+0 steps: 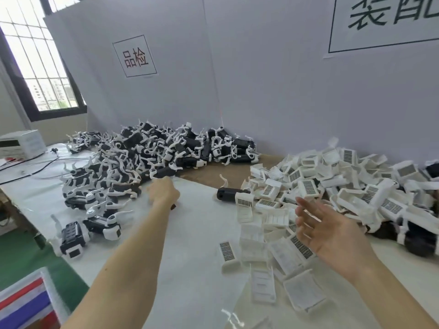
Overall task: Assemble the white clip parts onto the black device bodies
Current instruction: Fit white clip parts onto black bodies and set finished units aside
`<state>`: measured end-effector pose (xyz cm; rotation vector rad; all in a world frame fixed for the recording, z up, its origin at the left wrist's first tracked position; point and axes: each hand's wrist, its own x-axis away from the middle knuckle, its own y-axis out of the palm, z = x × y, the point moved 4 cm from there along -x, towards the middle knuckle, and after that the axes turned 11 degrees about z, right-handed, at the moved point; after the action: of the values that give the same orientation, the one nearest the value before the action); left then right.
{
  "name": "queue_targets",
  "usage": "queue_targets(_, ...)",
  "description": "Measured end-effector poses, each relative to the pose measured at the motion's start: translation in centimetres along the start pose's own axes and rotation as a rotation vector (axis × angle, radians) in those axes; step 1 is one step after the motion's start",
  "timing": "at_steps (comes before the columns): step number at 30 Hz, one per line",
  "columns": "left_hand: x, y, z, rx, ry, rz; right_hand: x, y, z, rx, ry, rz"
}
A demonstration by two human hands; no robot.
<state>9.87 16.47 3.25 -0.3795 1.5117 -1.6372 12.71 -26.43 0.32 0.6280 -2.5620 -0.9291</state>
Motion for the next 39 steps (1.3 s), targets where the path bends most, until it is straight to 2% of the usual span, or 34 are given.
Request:
queue_targets(4,2.8,0.9,6.4,0.488,0.254,-0.042,0.3,-0.3,-0.2,0.006,0.006,-0.003)
queue_targets(6,4.4,0.9,9.4,0.632,0.331,-0.006,0.8,-0.3,-0.7,0.018,0.005,0.011)
queue_targets(13,8.9,-1.6,14.0,1.02,0.33,0.168,5.1,-4.3,-2.1,0.092,-0.016,0.121)
queue_targets(16,11.9,-3.8,15.1,1.244,0.4,0.079,7.5,-6.9,-2.3,0.138,-0.036,0.181)
queue_targets(20,18.2,-5.9,17.6,1.405,0.622,-0.134,9.7,-8.9,-2.8,0.142,-0.076,0.258)
queue_targets(25,26.7,-5.4,21.8,1.405,0.903,-0.437,11.3,-8.2,-3.6,0.218,-0.177,0.262)
queue_targets(28,29.7,-4.9,23.0,1.321,1.057,-0.468,12.3,-8.2,-3.3,0.246,-0.249,0.268)
queue_targets(30,30.7,-4.6,23.2,1.28,1.096,-0.478,12.9,-8.6,-2.9,0.275,-0.272,0.31)
queue_targets(34,31.5,-4.4,22.9,1.237,1.141,-0.424,12.8,-9.2,-2.7,0.294,-0.273,0.288)
queue_targets(36,31.2,-4.7,22.5,1.195,1.121,-0.282,12.4,-9.4,-3.1,0.191,-0.286,0.296)
queue_targets(38,30.6,-4.6,22.1,1.156,1.026,-0.156,12.2,-10.0,-3.4,0.052,-0.297,0.334)
queue_targets(39,30.3,-4.5,21.8,1.168,0.955,-0.158,12.2,-10.2,-3.5,-0.003,-0.299,0.341)
